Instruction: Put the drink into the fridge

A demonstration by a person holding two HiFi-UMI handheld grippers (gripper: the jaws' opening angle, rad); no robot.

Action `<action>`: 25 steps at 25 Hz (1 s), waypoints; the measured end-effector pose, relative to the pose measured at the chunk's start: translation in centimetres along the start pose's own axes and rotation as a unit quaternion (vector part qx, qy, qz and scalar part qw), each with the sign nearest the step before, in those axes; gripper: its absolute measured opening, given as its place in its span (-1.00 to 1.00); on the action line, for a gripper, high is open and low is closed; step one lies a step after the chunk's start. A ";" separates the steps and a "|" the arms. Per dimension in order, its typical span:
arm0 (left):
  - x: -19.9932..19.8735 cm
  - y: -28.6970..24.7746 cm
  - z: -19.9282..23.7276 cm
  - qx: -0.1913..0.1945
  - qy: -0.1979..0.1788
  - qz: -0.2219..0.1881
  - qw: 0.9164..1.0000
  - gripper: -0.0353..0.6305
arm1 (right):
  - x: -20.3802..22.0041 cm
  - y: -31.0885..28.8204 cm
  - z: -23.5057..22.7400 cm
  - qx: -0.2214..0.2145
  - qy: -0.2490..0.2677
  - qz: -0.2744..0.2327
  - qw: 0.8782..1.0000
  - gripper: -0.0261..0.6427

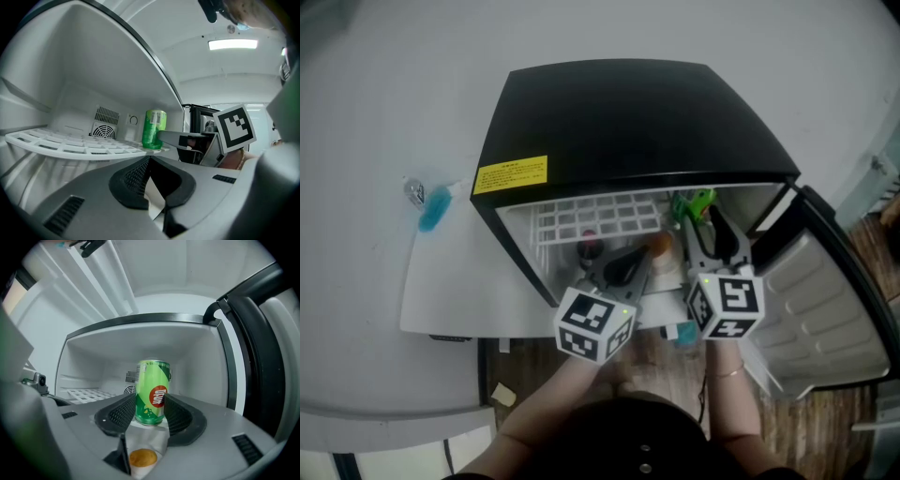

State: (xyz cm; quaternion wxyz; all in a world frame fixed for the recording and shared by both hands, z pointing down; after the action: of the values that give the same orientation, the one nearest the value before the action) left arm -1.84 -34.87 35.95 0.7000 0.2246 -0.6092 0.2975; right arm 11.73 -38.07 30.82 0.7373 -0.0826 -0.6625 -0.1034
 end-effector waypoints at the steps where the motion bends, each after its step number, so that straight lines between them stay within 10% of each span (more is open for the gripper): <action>1: 0.0 0.0 0.0 0.000 -0.001 0.001 1.000 -0.88 | 0.0 -0.2 0.0 0.000 -0.001 0.001 1.000 -0.33; 25: -0.1 -0.1 0.3 -0.017 -0.011 0.007 1.000 -0.88 | -0.5 -0.2 0.5 -0.045 -0.016 -0.008 0.999 -0.33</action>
State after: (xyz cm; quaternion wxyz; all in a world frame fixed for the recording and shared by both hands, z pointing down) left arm -1.94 -35.16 35.94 0.6945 0.2118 -0.6235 0.2900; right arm 11.12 -38.09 30.40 0.7211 -0.1124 -0.6696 -0.1380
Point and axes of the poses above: the fingertips, and each gripper's own axes: y backward along the fingers, z to its left, x out of its underside, the point moved 6 cm from there along y, backward along the fingers, and after that the axes turned 4 degrees about x, right-handed, at the moved point
